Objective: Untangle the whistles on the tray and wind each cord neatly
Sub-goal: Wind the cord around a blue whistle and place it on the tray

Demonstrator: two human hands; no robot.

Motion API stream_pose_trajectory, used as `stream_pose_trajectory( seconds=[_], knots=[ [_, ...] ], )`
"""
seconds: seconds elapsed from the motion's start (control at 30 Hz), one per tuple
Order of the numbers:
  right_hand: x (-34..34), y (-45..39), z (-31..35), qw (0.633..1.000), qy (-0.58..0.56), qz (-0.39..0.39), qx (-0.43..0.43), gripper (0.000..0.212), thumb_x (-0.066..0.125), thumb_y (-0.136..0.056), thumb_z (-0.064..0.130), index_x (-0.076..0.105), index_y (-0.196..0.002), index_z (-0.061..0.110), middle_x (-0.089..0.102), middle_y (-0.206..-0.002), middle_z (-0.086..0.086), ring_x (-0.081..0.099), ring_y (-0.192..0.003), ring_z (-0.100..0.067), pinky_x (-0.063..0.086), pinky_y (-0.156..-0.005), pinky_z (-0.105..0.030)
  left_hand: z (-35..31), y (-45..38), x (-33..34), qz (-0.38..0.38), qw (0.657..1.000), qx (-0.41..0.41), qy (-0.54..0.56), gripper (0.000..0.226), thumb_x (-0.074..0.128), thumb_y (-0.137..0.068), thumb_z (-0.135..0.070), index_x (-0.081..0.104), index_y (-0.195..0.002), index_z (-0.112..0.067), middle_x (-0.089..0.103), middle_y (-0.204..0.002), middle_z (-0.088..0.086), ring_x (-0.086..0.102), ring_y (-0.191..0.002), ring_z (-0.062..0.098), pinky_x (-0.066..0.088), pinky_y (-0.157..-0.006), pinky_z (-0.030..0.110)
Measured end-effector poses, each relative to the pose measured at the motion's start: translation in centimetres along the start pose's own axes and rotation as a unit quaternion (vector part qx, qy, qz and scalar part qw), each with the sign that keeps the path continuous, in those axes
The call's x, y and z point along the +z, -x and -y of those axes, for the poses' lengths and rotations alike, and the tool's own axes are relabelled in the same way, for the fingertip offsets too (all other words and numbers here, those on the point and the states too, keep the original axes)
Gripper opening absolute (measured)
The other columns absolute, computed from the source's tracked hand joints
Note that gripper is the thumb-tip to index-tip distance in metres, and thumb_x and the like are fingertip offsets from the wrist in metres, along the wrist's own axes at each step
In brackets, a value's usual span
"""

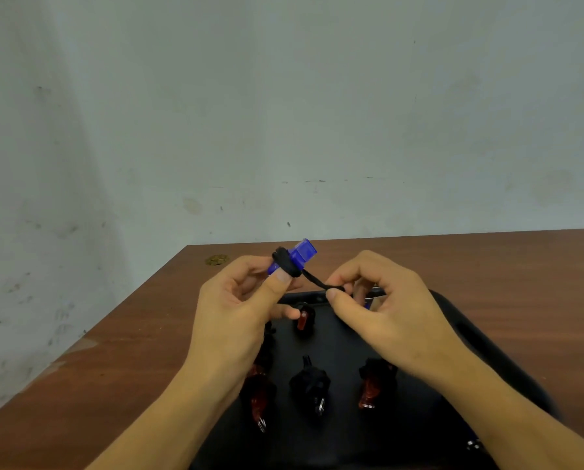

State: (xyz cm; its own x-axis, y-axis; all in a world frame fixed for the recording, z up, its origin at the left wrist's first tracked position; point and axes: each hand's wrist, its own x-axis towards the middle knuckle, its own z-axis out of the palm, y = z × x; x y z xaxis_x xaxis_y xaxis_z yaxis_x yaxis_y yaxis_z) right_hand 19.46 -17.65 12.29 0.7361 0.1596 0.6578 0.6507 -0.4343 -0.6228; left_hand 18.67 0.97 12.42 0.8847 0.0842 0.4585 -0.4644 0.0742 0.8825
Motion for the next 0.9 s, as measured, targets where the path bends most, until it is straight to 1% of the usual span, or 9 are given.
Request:
stream_pose_trajectory(
  seconds=[0.13, 0.2, 0.27, 0.4, 0.53, 0.63, 0.7, 0.77, 0.9],
  knots=[
    [0.1, 0.0, -0.3, 0.999, -0.025, 0.008, 0.037, 0.017, 0.075, -0.084, 0.015, 0.067, -0.082, 0.03, 0.061, -0.074, 0.019, 0.056, -0.066, -0.003, 0.044, -0.06, -0.01, -0.2, -0.1, 0.1, 0.001, 0.998, -0.015, 0.063, 0.026, 0.069, -0.076, -0.015, 0.071, -0.098, -0.001, 0.076, -0.088, 0.018, 0.072, -0.074, 0.027, 0.059, -0.064, 0.027],
    [0.2, -0.1, -0.4, 0.998, -0.042, 0.008, 0.049, 0.018, 0.075, -0.084, 0.014, 0.067, -0.081, 0.03, 0.06, -0.07, 0.021, 0.055, -0.065, -0.002, 0.045, -0.061, -0.01, -0.1, -0.1, 0.0, -0.011, 0.998, -0.011, 0.065, 0.025, 0.07, -0.075, -0.017, 0.071, -0.096, -0.003, 0.076, -0.084, 0.018, 0.07, -0.07, 0.025, 0.058, -0.065, 0.028],
    [0.2, -0.1, -0.3, 0.996, -0.067, -0.002, 0.053, 0.017, 0.074, -0.085, 0.015, 0.068, -0.08, 0.031, 0.063, -0.072, 0.018, 0.058, -0.068, -0.002, 0.048, -0.066, -0.012, 0.1, -0.2, -0.1, -0.021, 0.999, -0.008, 0.046, 0.021, 0.071, -0.077, -0.015, 0.072, -0.095, -0.005, 0.075, -0.08, 0.016, 0.07, -0.068, 0.025, 0.059, -0.066, 0.029],
    [0.2, -0.2, 0.0, 0.994, -0.097, -0.017, 0.039, 0.019, 0.071, -0.086, 0.013, 0.068, -0.082, 0.031, 0.068, -0.079, 0.004, 0.064, -0.077, -0.01, 0.05, -0.073, -0.022, 0.4, -0.1, 0.1, -0.019, 1.0, -0.006, 0.001, 0.008, 0.067, -0.088, -0.006, 0.072, -0.095, -0.004, 0.073, -0.074, 0.01, 0.069, -0.065, 0.022, 0.061, -0.065, 0.031],
    [0.6, -0.1, 0.5, 0.994, -0.099, -0.029, 0.024, 0.024, 0.067, -0.088, 0.008, 0.066, -0.083, 0.031, 0.068, -0.085, 0.009, 0.063, -0.079, -0.01, 0.056, -0.073, -0.035, 0.5, 0.2, 0.4, -0.01, 0.999, -0.009, -0.053, 0.009, 0.066, -0.09, -0.004, 0.071, -0.097, -0.006, 0.074, -0.076, 0.008, 0.068, -0.062, 0.018, 0.06, -0.058, 0.029],
    [0.9, 0.1, 0.7, 0.996, -0.082, -0.033, -0.003, 0.023, 0.065, -0.088, 0.006, 0.065, -0.088, 0.029, 0.067, -0.089, 0.015, 0.061, -0.076, -0.01, 0.053, -0.062, -0.031, 0.5, 0.6, 0.8, 0.0, 0.994, -0.001, -0.112, 0.01, 0.066, -0.092, -0.005, 0.071, -0.096, -0.012, 0.073, -0.078, 0.01, 0.068, -0.064, 0.022, 0.058, -0.053, 0.027],
    [0.9, 0.1, 0.6, 0.997, -0.068, -0.017, -0.023, 0.021, 0.064, -0.09, 0.005, 0.065, -0.092, 0.026, 0.065, -0.089, 0.016, 0.058, -0.067, -0.005, 0.043, -0.051, -0.018, 0.6, 0.7, 0.9, 0.002, 0.987, 0.016, -0.163, 0.009, 0.067, -0.092, -0.009, 0.071, -0.095, -0.017, 0.073, -0.079, 0.006, 0.068, -0.065, 0.018, 0.056, -0.051, 0.023],
    [0.8, 0.2, 0.4, 0.998, -0.039, -0.005, -0.049, 0.02, 0.064, -0.09, 0.003, 0.066, -0.095, 0.022, 0.062, -0.087, 0.015, 0.055, -0.063, -0.002, 0.038, -0.052, -0.01, 0.6, 0.8, 0.8, 0.003, 0.971, 0.046, -0.236, 0.008, 0.068, -0.091, -0.016, 0.07, -0.094, -0.023, 0.072, -0.076, -0.004, 0.066, -0.06, 0.011, 0.055, -0.053, 0.024],
    [0.8, 0.0, 0.3, 0.996, 0.013, -0.001, -0.089, 0.017, 0.065, -0.091, 0.004, 0.068, -0.095, 0.019, 0.061, -0.086, 0.012, 0.058, -0.07, -0.011, 0.038, -0.057, -0.009, 0.4, 1.1, 0.9, 0.003, 0.948, 0.091, -0.306, 0.015, 0.068, -0.091, -0.023, 0.063, -0.089, -0.036, 0.066, -0.082, -0.026, 0.063, -0.065, 0.002, 0.058, -0.06, 0.035]
  ],
)
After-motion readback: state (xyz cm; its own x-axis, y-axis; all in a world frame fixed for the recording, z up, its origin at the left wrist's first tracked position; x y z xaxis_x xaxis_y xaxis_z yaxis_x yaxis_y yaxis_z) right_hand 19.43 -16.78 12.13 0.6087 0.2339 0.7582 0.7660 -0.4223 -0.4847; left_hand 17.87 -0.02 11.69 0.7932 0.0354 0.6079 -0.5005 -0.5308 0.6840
